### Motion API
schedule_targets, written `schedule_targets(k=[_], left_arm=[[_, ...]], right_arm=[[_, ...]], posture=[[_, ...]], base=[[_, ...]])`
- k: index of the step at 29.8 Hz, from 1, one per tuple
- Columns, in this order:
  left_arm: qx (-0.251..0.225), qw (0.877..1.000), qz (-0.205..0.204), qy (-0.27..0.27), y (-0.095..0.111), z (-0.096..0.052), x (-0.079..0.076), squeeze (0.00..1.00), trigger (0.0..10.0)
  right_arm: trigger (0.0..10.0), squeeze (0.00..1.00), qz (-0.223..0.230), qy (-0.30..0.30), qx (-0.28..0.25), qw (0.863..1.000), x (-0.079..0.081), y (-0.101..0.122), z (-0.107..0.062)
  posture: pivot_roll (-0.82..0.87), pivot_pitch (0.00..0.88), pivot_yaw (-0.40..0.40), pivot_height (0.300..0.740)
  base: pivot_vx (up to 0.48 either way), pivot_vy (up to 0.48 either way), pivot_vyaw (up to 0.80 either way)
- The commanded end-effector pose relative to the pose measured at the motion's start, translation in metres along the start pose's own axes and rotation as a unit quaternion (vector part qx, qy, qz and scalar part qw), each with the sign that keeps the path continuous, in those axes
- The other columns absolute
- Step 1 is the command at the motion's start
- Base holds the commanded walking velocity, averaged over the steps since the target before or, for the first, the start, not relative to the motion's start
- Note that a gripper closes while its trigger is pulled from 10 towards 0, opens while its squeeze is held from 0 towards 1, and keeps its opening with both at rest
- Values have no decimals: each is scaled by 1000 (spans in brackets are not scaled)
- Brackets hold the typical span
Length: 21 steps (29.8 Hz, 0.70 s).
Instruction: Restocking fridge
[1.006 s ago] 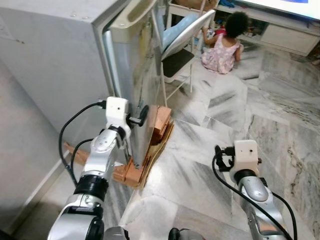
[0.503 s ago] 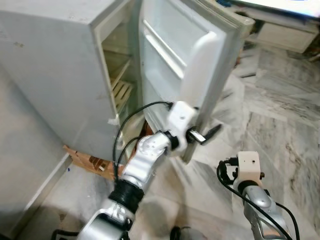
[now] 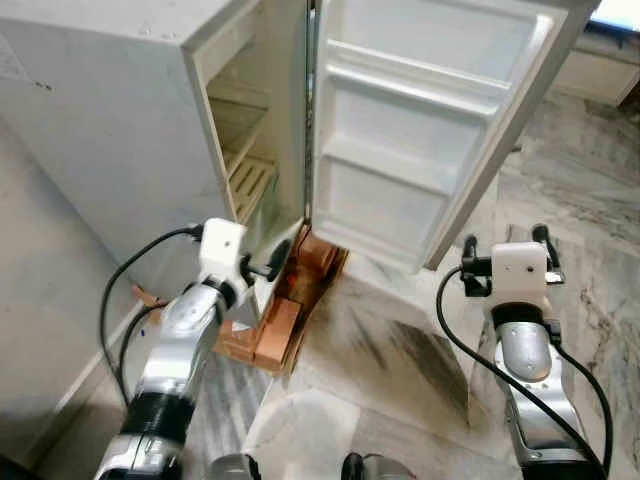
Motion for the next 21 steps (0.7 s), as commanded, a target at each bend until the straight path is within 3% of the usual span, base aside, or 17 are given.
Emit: schedule_targets(k=[1,3,5,10,14,21], left_arm=[[-9,1000,-2,19,4,-9,5,0,10000],[-7,1000,-9,26,1,-14,6,0,10000],[1,999,-15,39,-6,-26,8,0,10000],[11,999,-15,44,-12,-34,6,0,10000],[16,999,-20,46,-12,-38,3,0,10000],[-5,999,-24,46,0,-38,-3,0,10000]], right_arm=[[10000,0,61,13,27,998,4,-9,0],[10000,0,87,15,33,996,6,-10,0],[10000,0,158,41,50,985,17,-11,0],[10000,0,217,85,55,971,32,-7,-1],[10000,0,232,102,49,966,36,-2,0],[10000,0,227,99,48,968,31,0,2]], posture=[[67,124,-27,740],[69,118,-28,740],[72,118,-30,740],[74,117,-33,740],[72,116,-34,740],[80,120,-44,740]], base=[[0,0,0],[0,0,0],[0,-472,0],[0,-384,0],[0,0,0],[0,-480,0]])
Point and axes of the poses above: a point about 5 cm out from each wrist's last joint towards the gripper, its own z axis pointing out of the wrist towards the gripper, its own y axis along the axis of the wrist's last joint, x = y × z, the point moved 2 cm from there along z, pointing out of the wrist towards the gripper, and after that the axes turned 6 degrees about z, right-handed, at the moved point
